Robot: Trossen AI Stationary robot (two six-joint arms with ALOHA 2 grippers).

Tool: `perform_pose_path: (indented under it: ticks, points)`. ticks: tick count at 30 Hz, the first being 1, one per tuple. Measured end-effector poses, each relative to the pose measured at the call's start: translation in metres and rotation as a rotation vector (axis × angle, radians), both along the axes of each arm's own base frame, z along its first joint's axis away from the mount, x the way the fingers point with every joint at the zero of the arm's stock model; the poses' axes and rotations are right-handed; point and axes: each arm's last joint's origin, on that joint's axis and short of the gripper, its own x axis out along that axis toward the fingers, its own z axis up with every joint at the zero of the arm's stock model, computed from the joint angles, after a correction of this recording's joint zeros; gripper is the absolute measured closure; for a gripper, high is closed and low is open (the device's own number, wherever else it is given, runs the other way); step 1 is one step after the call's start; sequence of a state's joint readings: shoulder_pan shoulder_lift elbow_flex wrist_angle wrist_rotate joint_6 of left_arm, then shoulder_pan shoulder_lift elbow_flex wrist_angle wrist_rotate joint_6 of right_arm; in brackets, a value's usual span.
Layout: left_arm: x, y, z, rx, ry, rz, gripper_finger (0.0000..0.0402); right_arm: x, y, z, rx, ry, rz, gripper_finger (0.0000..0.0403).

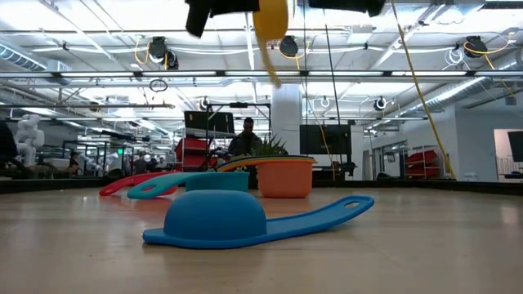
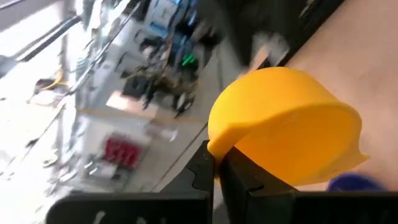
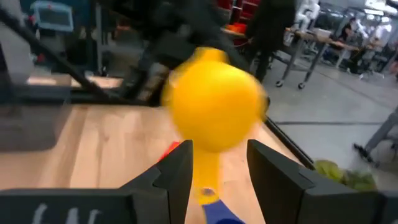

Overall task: Nest measuring cups in basket
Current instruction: Stack the yellow measuring cup on top of the dark blue measuring cup

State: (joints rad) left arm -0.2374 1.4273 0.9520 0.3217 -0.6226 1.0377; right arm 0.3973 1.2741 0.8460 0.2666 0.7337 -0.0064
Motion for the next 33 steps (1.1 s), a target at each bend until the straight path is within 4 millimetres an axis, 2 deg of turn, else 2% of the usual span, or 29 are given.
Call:
perform_pose_path:
  ticks: [4, 8, 16, 21, 26, 29, 33]
  points:
    - [-0.001, -0.002, -0.004, 0.092, 0.052, 0.132, 0.0393, 0.019, 0.010, -0.005, -0.082, 0.050, -0.020, 0.0256]
    - [-0.004, -0.003, -0.011, 0.178, 0.145, 0.164, 0.0394, 0.034, 0.016, -0.005, -0.130, 0.069, -0.024, 0.0256]
    - [-0.004, -0.004, -0.011, 0.169, 0.139, 0.161, 0.0390, 0.042, 0.012, -0.018, -0.216, 0.172, -0.047, 0.0252]
    - [-0.004, -0.011, -0.010, 0.189, 0.137, 0.103, 0.0394, 0.045, 0.000, -0.025, -0.137, 0.201, -0.037, 0.0215]
    - [-0.002, -0.012, 0.005, 0.079, -0.044, 0.131, 0.0385, 0.048, -0.016, -0.039, -0.077, 0.193, -0.090, 0.0163]
    - [-0.003, -0.011, 0.011, 0.021, -0.129, 0.169, 0.0387, 0.050, -0.021, -0.041, -0.085, 0.145, -0.157, 0.0138]
    - [-0.003, -0.010, 0.010, 0.014, -0.125, 0.190, 0.0393, 0.049, -0.023, -0.043, -0.157, 0.097, -0.196, 0.0126]
